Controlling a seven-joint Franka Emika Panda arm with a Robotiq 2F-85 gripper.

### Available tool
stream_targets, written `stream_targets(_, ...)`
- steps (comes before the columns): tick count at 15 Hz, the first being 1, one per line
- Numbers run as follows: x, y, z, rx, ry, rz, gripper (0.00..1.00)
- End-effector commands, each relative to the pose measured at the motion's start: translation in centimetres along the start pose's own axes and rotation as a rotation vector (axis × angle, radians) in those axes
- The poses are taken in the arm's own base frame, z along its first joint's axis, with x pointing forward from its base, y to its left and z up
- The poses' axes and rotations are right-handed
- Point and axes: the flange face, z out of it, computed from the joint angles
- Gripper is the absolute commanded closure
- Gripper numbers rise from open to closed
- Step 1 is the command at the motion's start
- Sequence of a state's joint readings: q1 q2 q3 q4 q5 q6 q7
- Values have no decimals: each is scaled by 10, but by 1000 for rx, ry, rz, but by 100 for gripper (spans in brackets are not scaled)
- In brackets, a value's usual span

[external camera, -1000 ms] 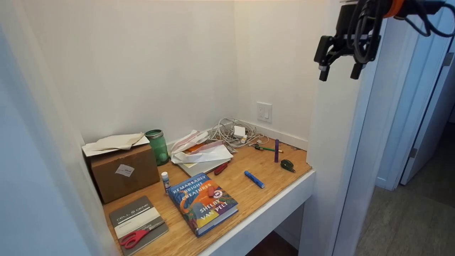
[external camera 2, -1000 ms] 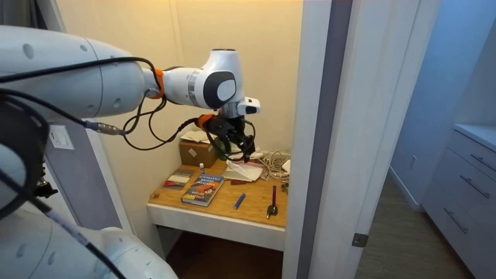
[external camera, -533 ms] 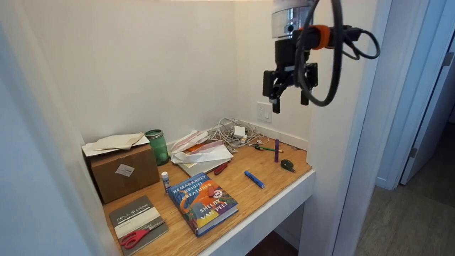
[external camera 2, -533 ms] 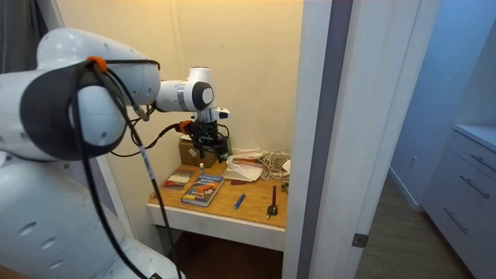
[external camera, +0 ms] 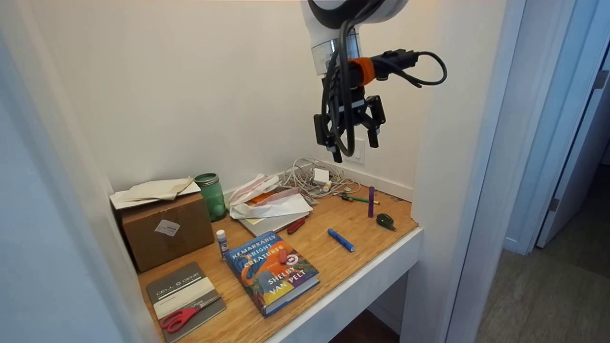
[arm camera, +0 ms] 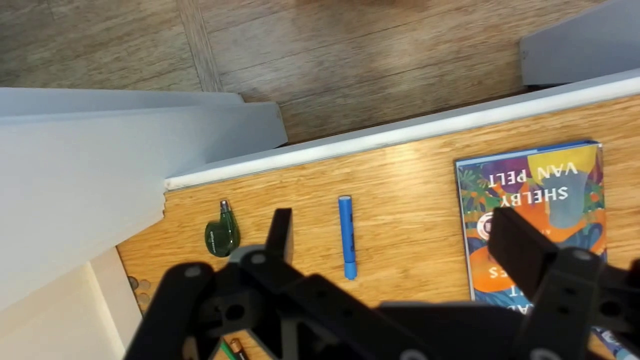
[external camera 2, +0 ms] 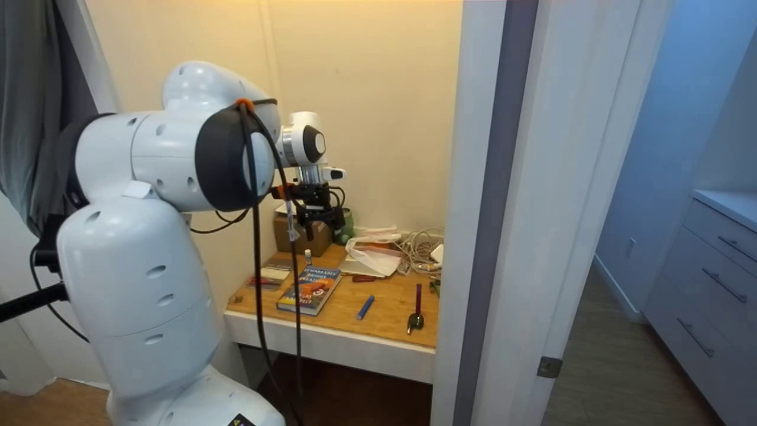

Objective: Put the blue marker in an upright position

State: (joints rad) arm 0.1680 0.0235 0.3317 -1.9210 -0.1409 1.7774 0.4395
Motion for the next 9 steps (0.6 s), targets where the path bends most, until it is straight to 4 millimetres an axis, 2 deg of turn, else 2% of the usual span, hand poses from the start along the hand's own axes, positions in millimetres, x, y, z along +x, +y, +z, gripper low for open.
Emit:
stream_targets(1, 1, 0, -1, 0, -1, 0, 0)
stream_targets(4, 1, 0, -4, -1, -1, 1, 0)
stream_targets(9, 35, -30, 14, -117, -46, -77, 0)
